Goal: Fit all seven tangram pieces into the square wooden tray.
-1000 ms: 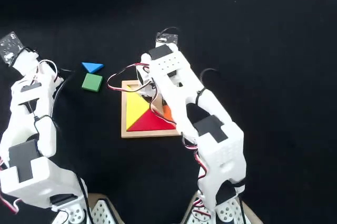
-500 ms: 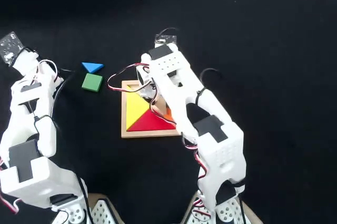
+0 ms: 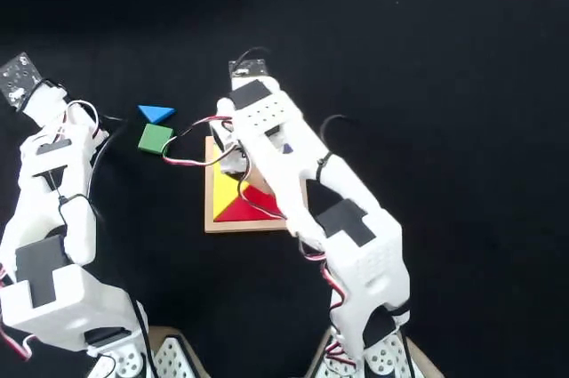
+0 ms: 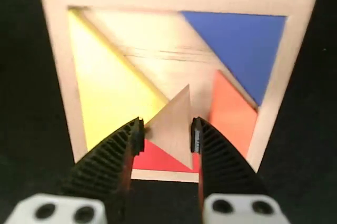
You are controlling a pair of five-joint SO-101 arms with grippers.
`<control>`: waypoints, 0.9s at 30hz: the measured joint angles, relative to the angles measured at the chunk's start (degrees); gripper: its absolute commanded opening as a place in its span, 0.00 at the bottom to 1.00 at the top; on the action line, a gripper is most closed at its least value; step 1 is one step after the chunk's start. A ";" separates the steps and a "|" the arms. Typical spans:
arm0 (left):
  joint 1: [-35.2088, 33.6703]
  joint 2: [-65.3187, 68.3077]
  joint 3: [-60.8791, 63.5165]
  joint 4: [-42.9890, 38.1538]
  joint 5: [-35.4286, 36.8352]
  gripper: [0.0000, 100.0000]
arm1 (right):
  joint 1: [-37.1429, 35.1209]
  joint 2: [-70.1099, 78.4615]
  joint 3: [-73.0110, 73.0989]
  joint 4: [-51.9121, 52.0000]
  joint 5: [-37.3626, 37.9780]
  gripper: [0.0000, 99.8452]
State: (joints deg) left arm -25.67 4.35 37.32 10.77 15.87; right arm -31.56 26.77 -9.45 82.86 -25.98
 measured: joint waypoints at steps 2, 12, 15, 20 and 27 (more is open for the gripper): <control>0.00 0.00 0.00 0.00 0.00 0.04 | 0.26 0.00 0.00 0.00 0.09 0.13; 0.00 0.00 0.00 0.00 0.00 0.04 | 0.26 0.00 0.00 0.35 0.18 0.24; 0.00 0.00 0.00 0.00 0.00 0.04 | 0.26 0.00 0.00 0.35 0.18 0.23; 0.00 0.00 0.00 0.00 0.00 0.04 | 0.44 0.00 0.00 0.35 2.02 0.23; 0.00 0.00 0.00 0.00 0.00 0.04 | 2.37 0.00 -5.80 -0.44 14.68 0.01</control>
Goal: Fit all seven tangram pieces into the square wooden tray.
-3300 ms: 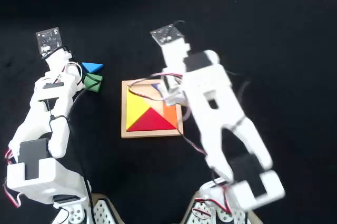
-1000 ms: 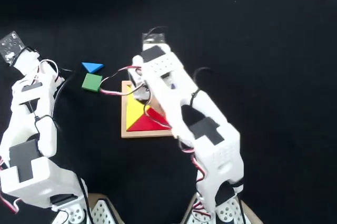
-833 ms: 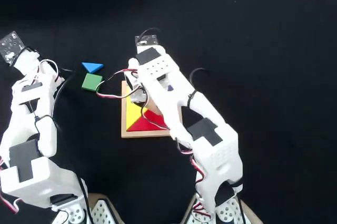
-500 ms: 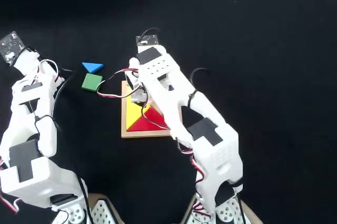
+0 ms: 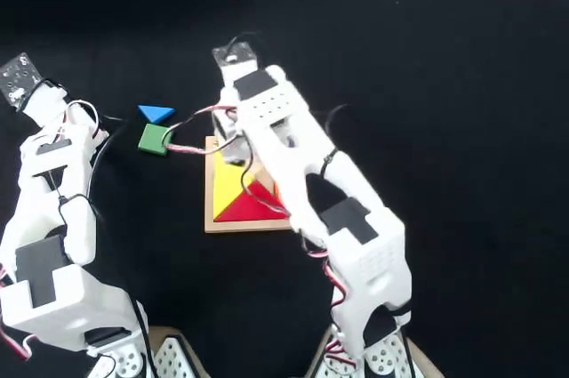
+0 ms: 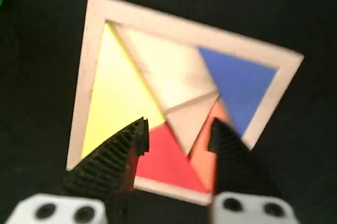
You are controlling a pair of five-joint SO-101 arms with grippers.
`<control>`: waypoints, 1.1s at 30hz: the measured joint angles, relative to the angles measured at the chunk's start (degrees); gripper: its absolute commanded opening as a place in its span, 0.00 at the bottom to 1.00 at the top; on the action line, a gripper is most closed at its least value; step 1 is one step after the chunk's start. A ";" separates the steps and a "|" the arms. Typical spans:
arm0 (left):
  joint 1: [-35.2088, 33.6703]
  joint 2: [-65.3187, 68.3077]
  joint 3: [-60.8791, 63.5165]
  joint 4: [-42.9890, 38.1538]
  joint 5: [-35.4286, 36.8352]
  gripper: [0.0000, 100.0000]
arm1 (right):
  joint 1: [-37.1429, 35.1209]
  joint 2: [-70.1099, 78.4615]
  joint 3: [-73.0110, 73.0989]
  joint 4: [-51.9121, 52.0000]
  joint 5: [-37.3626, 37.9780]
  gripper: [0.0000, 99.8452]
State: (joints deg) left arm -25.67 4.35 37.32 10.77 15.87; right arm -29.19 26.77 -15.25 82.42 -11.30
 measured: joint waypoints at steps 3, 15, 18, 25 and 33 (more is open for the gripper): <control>0.00 0.00 0.00 0.00 0.00 0.04 | 1.14 0.97 -0.18 -2.11 2.11 0.04; 0.00 0.00 0.00 0.00 0.00 0.04 | 1.93 10.20 -2.90 -2.29 3.43 0.02; 0.00 0.00 0.00 0.00 0.00 0.04 | 2.64 10.64 -2.99 -2.29 3.43 0.02; 0.00 0.00 0.00 0.00 0.00 0.04 | 2.64 10.64 -3.34 0.18 3.43 0.02; 0.00 0.00 0.00 0.00 0.00 0.04 | 2.64 10.73 -7.38 1.76 3.43 0.02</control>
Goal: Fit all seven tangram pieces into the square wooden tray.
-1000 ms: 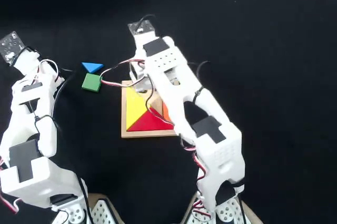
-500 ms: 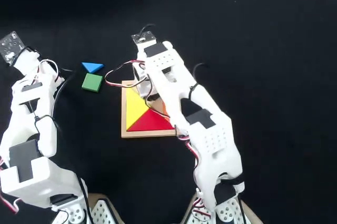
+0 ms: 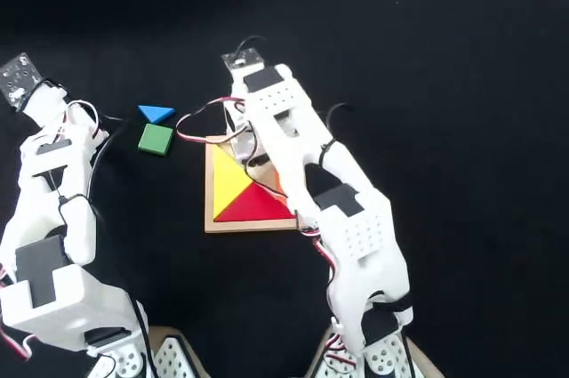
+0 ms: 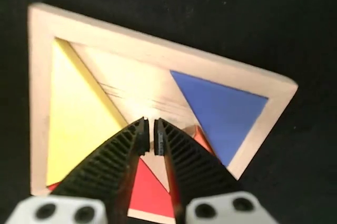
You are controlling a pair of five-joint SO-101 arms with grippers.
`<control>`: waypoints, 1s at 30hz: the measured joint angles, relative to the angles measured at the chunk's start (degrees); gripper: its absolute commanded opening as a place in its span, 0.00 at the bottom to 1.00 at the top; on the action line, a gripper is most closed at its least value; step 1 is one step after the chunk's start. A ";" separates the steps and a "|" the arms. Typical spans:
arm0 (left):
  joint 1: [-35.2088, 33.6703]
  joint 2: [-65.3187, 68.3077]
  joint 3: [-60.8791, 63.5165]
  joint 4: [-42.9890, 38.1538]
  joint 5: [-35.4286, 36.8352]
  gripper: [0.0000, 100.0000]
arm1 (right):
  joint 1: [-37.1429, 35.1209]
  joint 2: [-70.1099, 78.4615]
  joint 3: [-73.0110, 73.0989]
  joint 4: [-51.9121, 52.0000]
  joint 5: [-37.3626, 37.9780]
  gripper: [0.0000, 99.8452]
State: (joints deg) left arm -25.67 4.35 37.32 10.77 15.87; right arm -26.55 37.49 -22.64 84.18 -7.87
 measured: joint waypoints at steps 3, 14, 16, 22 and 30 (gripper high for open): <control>0.00 0.00 0.00 0.00 0.00 0.04 | 0.00 0.00 -4.48 3.78 0.00 0.02; 2.99 0.00 0.00 1.14 0.44 0.12 | 8.53 0.00 -14.15 11.34 0.09 0.01; 3.69 0.00 -0.44 3.52 0.44 0.16 | 10.73 -0.44 -14.15 11.87 0.09 0.01; 4.48 0.00 -4.84 12.40 -3.69 0.16 | 15.91 -8.88 -9.05 10.99 0.09 0.01; 12.22 0.00 -7.12 22.33 -18.02 0.17 | 19.16 -18.29 14.15 -13.27 0.09 0.01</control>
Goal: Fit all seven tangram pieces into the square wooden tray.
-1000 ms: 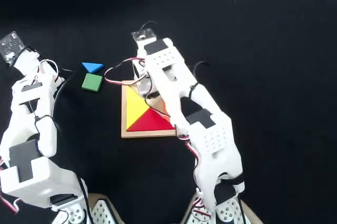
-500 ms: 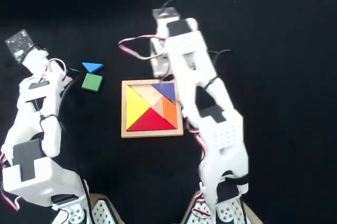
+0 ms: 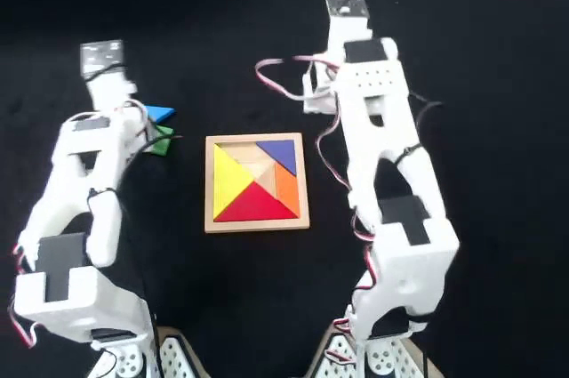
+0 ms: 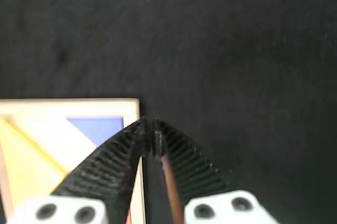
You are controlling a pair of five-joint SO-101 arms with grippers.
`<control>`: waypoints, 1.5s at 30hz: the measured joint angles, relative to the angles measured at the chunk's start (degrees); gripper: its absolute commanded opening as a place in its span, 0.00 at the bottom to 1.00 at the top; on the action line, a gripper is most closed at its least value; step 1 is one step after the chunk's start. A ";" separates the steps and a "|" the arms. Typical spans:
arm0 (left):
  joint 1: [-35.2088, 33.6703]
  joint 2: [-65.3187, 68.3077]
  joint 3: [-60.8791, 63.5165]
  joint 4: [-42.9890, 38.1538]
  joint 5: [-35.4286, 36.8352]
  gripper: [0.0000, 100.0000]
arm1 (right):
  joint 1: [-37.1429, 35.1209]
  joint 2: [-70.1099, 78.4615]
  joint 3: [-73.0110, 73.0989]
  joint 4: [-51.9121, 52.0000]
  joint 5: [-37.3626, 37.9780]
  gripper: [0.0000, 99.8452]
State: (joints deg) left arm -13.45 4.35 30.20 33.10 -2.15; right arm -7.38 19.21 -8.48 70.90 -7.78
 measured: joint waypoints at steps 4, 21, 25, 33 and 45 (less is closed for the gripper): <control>0.62 2.55 -6.24 5.98 -0.97 0.23 | 0.18 -0.35 9.67 -14.15 0.00 0.01; 4.22 37.36 -60.22 47.91 -12.31 0.22 | 3.52 -0.35 12.31 -23.12 0.00 0.01; 3.78 41.85 -71.65 56.44 -14.15 0.22 | 3.69 -0.35 12.31 -23.12 0.00 0.01; 2.29 44.75 -83.69 66.46 -18.90 0.22 | 3.69 -0.35 12.31 -23.12 0.00 0.01; 0.70 49.76 -84.31 66.99 -18.90 0.22 | 3.69 -0.35 12.31 -23.12 0.00 0.01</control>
State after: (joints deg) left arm -12.75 54.11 -54.11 100.09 -21.05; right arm -3.69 18.86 3.82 47.78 -7.78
